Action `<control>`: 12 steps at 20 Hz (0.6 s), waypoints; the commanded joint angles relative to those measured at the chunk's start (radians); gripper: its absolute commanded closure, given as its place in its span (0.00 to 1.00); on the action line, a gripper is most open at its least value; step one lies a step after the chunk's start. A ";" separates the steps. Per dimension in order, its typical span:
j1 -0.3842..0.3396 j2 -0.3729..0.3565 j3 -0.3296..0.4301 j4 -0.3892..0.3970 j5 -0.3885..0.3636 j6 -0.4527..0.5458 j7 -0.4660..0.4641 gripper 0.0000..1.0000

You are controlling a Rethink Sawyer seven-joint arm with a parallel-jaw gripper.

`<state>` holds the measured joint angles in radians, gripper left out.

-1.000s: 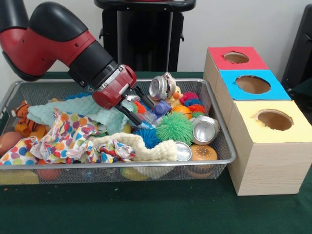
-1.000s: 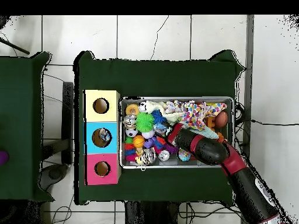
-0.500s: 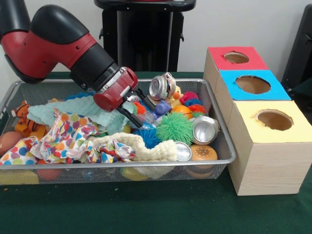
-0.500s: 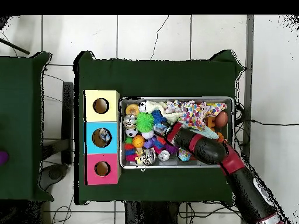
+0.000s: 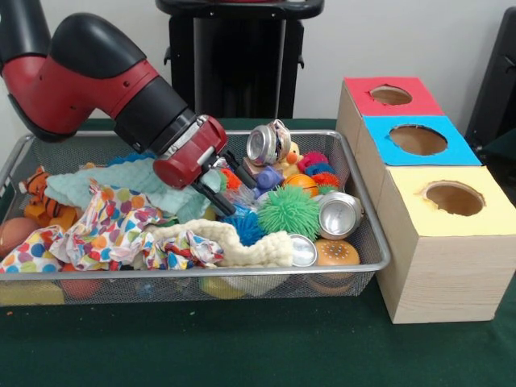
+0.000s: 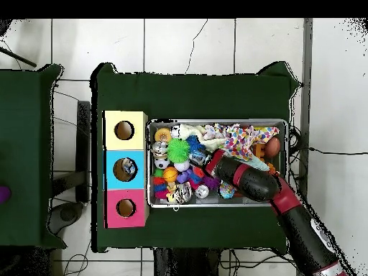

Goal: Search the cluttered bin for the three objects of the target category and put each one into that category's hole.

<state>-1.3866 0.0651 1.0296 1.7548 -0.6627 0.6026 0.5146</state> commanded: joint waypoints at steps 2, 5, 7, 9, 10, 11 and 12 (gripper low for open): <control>0.042 0.020 -0.025 -0.121 -0.020 0.143 -0.245 0.00; 0.044 0.014 -0.025 -0.127 -0.016 0.154 -0.250 0.00; 0.040 0.022 -0.025 -0.131 -0.011 0.157 -0.257 0.00; 0.033 0.034 -0.028 -0.132 -0.009 0.148 -0.253 0.00; 0.028 0.042 -0.030 -0.132 -0.007 0.144 -0.251 0.00; 0.026 0.046 -0.033 -0.131 -0.005 0.140 -0.243 0.00; 0.023 0.050 -0.036 -0.131 -0.003 0.137 -0.236 0.00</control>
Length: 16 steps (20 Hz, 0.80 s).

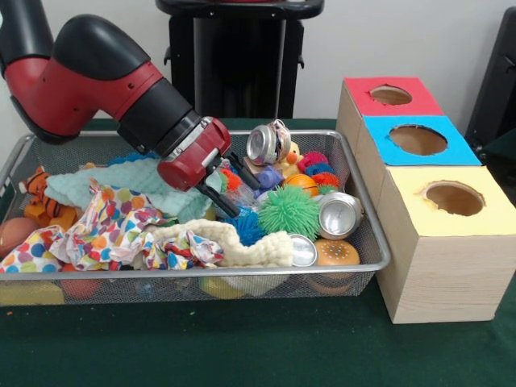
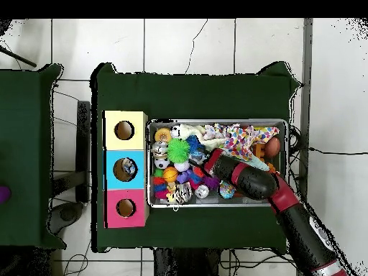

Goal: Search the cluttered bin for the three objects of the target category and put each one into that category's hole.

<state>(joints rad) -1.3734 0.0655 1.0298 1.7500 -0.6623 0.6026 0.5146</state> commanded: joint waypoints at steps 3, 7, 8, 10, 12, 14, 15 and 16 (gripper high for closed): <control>0.019 0.040 -0.049 -0.131 0.003 0.147 -0.213 0.00; 0.029 0.036 -0.062 -0.141 0.012 0.170 -0.206 1.00; 0.026 0.040 -0.062 -0.140 0.017 0.166 -0.199 1.00; 0.029 0.039 -0.059 -0.140 0.021 0.165 -0.197 1.00; 0.030 0.038 -0.058 -0.142 0.019 0.166 -0.200 1.00; 0.029 0.041 -0.057 -0.142 0.020 0.166 -0.201 1.00; 0.027 0.045 -0.054 -0.141 0.019 0.163 -0.205 1.00; 0.025 0.048 -0.052 -0.139 0.018 0.160 -0.209 1.00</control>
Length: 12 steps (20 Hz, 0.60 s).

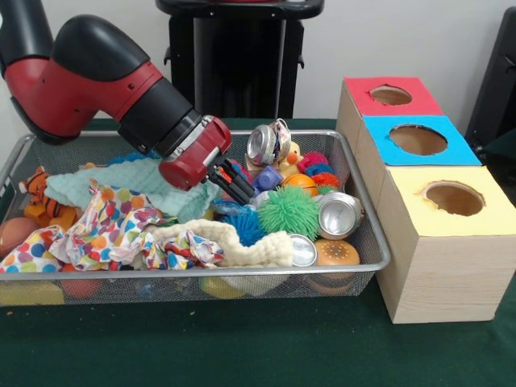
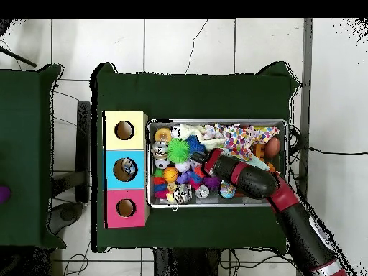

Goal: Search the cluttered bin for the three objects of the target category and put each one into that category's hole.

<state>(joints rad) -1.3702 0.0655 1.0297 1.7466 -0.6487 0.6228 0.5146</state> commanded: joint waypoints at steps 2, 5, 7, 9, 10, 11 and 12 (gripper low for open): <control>0.017 0.049 -0.043 -0.128 -0.001 0.135 -0.221 1.00; 0.024 0.000 -0.027 -0.093 -0.003 0.142 -0.201 1.00; 0.030 -0.061 -0.011 -0.041 -0.002 0.128 -0.138 1.00; 0.034 -0.107 -0.001 0.000 -0.004 0.113 -0.095 1.00; 0.038 -0.131 0.005 0.015 0.000 0.114 -0.078 1.00; 0.041 -0.149 0.013 0.025 0.009 0.117 -0.066 1.00; 0.043 -0.167 0.021 0.035 0.018 0.121 -0.054 1.00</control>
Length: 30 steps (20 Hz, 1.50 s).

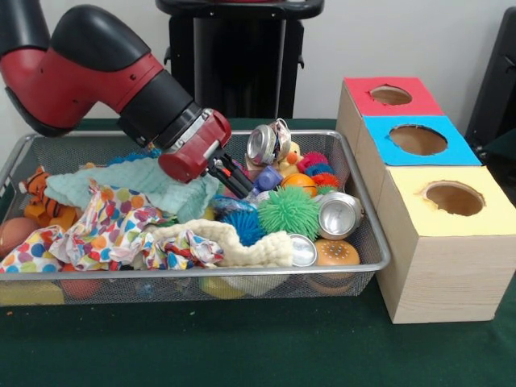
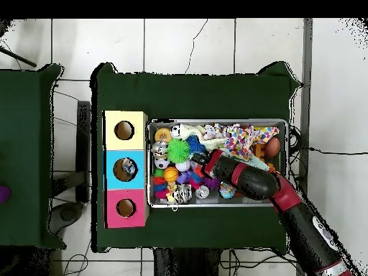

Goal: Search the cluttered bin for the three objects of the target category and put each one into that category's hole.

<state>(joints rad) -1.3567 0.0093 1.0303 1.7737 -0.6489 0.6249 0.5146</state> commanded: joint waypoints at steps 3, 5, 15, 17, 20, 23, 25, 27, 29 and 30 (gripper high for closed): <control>0.036 -0.151 0.031 0.036 0.028 0.107 -0.024 1.00; 0.040 -0.166 0.033 0.048 0.035 0.101 -0.014 1.00; 0.056 -0.202 0.012 0.059 0.068 0.091 -0.012 1.00; 0.054 -0.168 0.003 0.043 0.065 0.075 -0.032 1.00; 0.052 -0.151 -0.009 0.023 0.075 0.082 -0.033 1.00; 0.052 -0.150 -0.021 0.024 0.082 0.086 -0.020 0.00; 0.051 -0.146 -0.021 0.019 0.085 0.092 -0.026 0.00; 0.048 -0.143 -0.013 0.019 0.083 0.081 -0.029 0.00; 0.047 -0.144 -0.004 0.009 0.081 0.091 -0.057 0.00; 0.050 -0.148 -0.002 0.006 0.077 0.095 -0.067 0.00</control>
<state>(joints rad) -1.3154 -0.1704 1.0551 1.8586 -0.5948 0.6263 0.5146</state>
